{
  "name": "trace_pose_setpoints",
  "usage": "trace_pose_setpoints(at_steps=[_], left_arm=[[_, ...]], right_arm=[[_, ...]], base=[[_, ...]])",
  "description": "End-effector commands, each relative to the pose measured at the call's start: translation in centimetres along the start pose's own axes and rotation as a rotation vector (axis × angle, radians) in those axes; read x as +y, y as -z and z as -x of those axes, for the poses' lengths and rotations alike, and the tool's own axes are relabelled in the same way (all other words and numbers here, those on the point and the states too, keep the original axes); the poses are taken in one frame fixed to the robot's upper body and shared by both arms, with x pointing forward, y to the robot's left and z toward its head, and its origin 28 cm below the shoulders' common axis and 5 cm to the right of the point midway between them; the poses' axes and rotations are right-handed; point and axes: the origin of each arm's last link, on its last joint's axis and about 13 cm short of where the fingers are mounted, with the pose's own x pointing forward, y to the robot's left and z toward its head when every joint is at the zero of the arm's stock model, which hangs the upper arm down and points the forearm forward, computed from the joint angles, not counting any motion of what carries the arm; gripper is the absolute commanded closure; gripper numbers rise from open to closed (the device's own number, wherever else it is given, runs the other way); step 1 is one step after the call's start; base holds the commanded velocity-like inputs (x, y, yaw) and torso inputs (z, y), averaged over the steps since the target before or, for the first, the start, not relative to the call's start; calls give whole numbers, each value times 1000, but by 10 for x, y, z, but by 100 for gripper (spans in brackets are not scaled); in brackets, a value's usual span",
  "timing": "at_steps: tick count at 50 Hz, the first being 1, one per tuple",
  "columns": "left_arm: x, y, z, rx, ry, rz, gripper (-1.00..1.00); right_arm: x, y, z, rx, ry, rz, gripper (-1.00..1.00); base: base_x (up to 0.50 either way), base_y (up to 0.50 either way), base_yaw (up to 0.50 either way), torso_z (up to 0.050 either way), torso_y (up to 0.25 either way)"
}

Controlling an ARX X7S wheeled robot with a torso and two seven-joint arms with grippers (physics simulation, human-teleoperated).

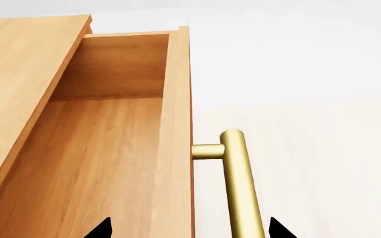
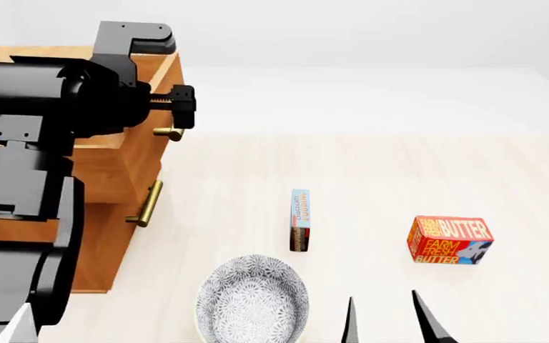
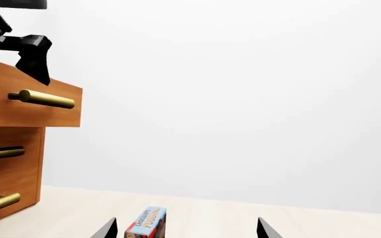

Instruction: Put the chocolate pudding in the top drawer of the cabinet and close it.

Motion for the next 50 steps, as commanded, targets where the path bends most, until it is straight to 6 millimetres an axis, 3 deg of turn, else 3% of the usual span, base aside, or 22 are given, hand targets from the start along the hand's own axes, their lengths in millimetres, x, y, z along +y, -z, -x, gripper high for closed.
trace_pose_setpoints(at_steps=[1,36,50], left_arm=[[-4,21,-13,74,52,31,-100],[-38,28,-13,76,226,-27,-100],[-67,20,-4,50,302,-90,-100]], right_arm=[[0,0,0,-2,0,0,-100],[4,3,-11,-1,0,-4,-100],[-1,0,2,-2,3,-8,-100]], base=[[0,0,0,0,0],[0,0,0,0,0],[0,0,0,0,0]])
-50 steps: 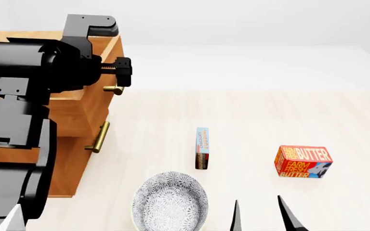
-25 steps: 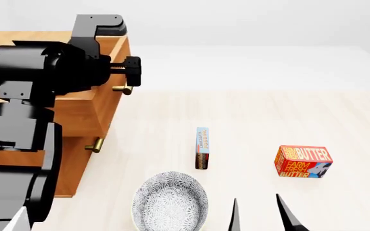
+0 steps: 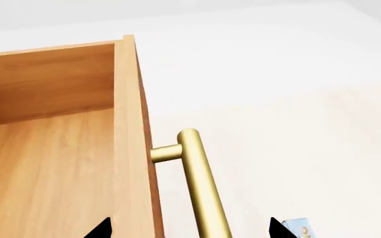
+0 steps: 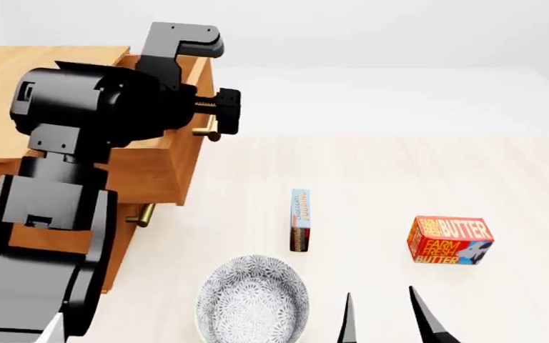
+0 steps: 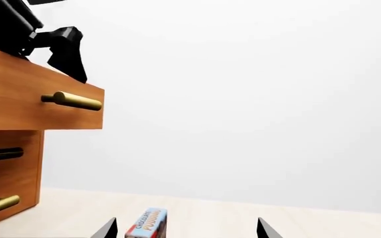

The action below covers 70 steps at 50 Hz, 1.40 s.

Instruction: Put the chocolate pudding in the top drawer of the cabinet and close it.

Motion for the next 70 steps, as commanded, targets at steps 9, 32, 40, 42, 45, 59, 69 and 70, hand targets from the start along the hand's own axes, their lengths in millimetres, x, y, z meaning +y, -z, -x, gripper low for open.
trace_pose_setpoints(at_steps=[9,32,40,42,45,59,69,70], left_arm=[[-39,15,-12,72,144,-47,-100],[-48,16,-15,56,159,-67,-100],[-44,16,-17,56,146,-50,-100],[-44,16,-18,56,143,-47,-100],[-44,15,-18,55,146,-43,-100],[-71,15,-14,26,259,-69,-100],[-93,18,-8,9,319,-105,-100],[-95,17,-7,2,324,-108,-100]], right_arm=[[-3,-2,7,-3,4,-5,-100],[-1,-28,9,-341,-29,102,-100],[0,-28,9,-342,-33,104,-100],[0,-28,8,-343,-33,104,-100],[1,-28,8,-344,-35,106,-100],[-2,-30,19,-347,-45,110,-100],[0,-28,14,-345,-51,112,-100],[0,-28,14,-344,-51,112,-100]], base=[[0,0,0,0,0],[0,0,0,0,0],[6,0,-3,0,0],[8,0,-3,0,0],[5,0,-2,0,0],[4,0,-2,0,0],[0,-2,0,0,0],[0,-3,0,0,0]])
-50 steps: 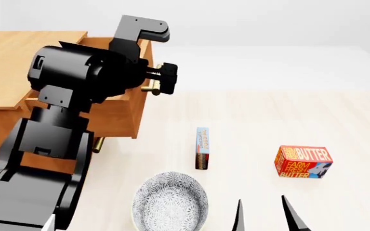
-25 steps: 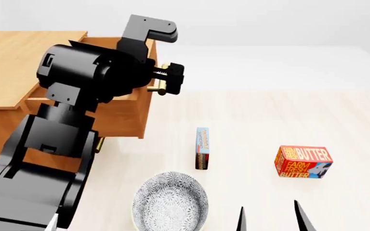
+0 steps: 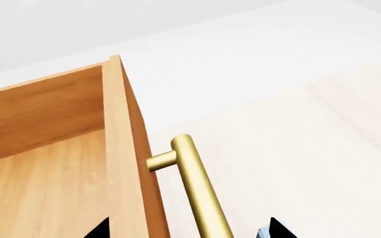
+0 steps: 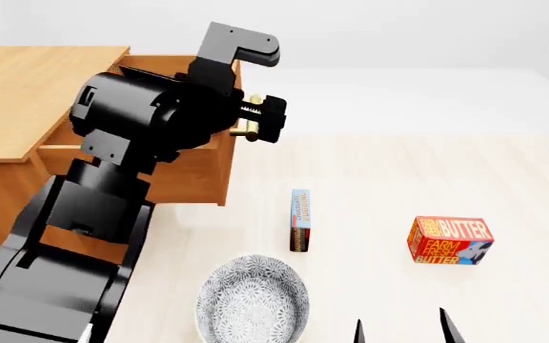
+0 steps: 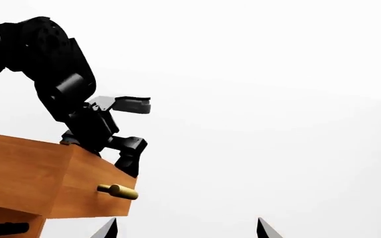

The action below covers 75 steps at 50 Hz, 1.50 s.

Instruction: Put the chocolate pudding in the top drawer of the cabinet and close it.

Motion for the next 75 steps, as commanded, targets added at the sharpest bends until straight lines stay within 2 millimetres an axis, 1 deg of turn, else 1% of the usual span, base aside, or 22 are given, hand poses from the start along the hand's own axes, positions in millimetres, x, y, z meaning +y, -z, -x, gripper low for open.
trace_pose_setpoints(at_steps=[1,5,9,15,23,28,32,38,46,51,53,56,61,68,75], left_arm=[[-44,9,2,22,307,41,-100],[-47,5,8,-7,313,32,-100],[-45,-5,17,-55,294,30,-100],[-35,-19,33,-154,203,3,-100],[-28,-42,65,-308,142,-30,-100],[-28,-49,81,-368,129,-47,-100],[-30,-50,88,-402,127,-55,-100],[-34,-48,87,-421,139,-63,-100],[-46,-39,75,-420,210,-80,-100],[-67,-28,75,-415,263,-97,-100],[-73,-25,74,-411,278,-102,-100],[-80,-20,72,-406,295,-112,-100],[-84,-18,71,-404,301,-119,-100],[-86,-19,65,-395,295,-108,-100],[-91,-19,57,-385,296,-99,-100]], right_arm=[[1,2,-1,-1,-7,2,-100],[1,2,1,4,-10,-1,-100],[1,1,3,5,-12,-2,-100],[0,1,5,4,-14,-1,-100],[2,3,4,5,-22,-3,-100],[2,4,3,5,-23,-2,-100],[3,4,2,6,-24,-2,-100],[3,4,1,8,-28,-3,-100],[3,3,0,7,-25,-2,-100],[2,3,-1,2,-16,6,-100],[0,2,0,-5,11,32,-100],[-6,1,-2,-8,98,121,-100],[-18,-4,-3,-10,205,261,-100],[-29,-6,5,28,284,419,-100],[-36,-2,11,96,322,493,-100]], base=[[0,0,0,0,0],[0,0,0,0,0],[0,0,0,0,0],[0,0,0,0,2],[0,0,0,0,1],[0,0,0,0,0],[0,0,0,0,0],[0,0,0,0,0],[0,0,0,0,0],[0,0,0,0,0],[0,0,0,0,0],[0,0,0,0,0],[0,0,0,0,0],[0,0,0,0,0],[0,0,0,0,0]])
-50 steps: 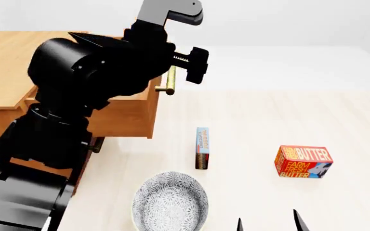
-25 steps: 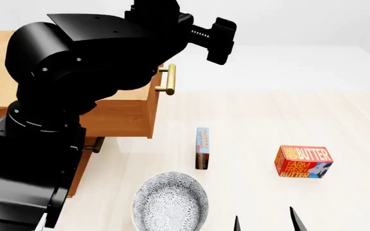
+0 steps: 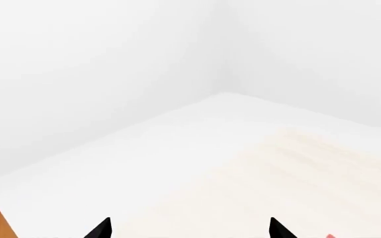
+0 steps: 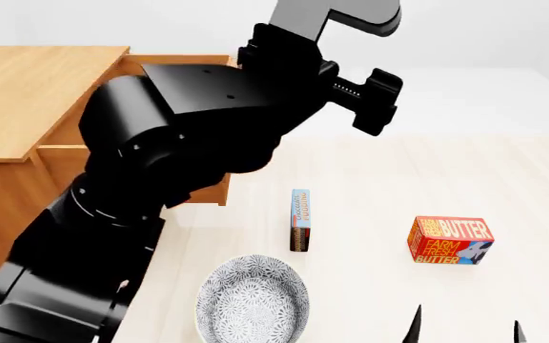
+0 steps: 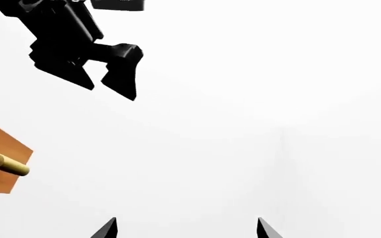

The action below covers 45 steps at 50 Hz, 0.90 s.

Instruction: Put the chocolate pudding in the top drawer of the cabinet and close it.

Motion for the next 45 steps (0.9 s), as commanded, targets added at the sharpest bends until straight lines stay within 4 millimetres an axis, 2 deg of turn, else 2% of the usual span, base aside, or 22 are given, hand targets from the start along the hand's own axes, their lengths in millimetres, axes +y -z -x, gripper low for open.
trace_pose_setpoints(at_steps=[1,15,24,45], left_arm=[[-8,5,-11,10,11,11,-100],[-26,29,-39,78,32,27,-100],[-30,45,-54,139,5,38,-100],[-32,67,-58,209,-16,28,-100]], right_arm=[[-15,5,6,62,86,171,-100],[-12,10,8,75,85,138,-100],[-12,7,11,62,73,132,-100],[-13,3,12,27,43,134,-100]], base=[[0,0,0,0,0],[0,0,0,0,0],[0,0,0,0,0],[0,0,0,0,0]])
